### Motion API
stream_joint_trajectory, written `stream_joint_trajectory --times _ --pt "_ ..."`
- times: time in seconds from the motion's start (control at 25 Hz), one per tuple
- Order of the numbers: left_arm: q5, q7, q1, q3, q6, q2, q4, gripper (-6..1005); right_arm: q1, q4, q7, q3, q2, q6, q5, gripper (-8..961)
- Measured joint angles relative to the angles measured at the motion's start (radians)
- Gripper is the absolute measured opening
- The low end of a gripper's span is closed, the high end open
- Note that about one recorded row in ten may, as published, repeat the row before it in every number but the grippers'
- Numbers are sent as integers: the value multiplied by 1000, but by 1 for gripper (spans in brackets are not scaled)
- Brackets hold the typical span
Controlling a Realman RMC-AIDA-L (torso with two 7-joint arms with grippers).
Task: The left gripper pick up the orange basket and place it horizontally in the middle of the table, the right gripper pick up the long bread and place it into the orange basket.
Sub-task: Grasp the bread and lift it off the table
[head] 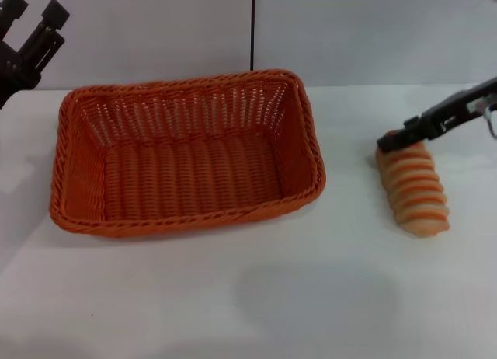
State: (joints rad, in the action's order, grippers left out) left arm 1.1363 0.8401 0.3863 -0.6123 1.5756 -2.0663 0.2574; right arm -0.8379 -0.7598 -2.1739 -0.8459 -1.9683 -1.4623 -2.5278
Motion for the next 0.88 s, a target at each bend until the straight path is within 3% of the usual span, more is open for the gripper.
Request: stream_joint_trajectory --times 0.12,0.88 --pt "0 0 3 -2 -1 0 -1 763 -3 0 -12 -1 -11 6 -46 760" --pt "1 4 24 -25 -23 1 -22 764 21 43 -24 -2 -8 56 -71 755"
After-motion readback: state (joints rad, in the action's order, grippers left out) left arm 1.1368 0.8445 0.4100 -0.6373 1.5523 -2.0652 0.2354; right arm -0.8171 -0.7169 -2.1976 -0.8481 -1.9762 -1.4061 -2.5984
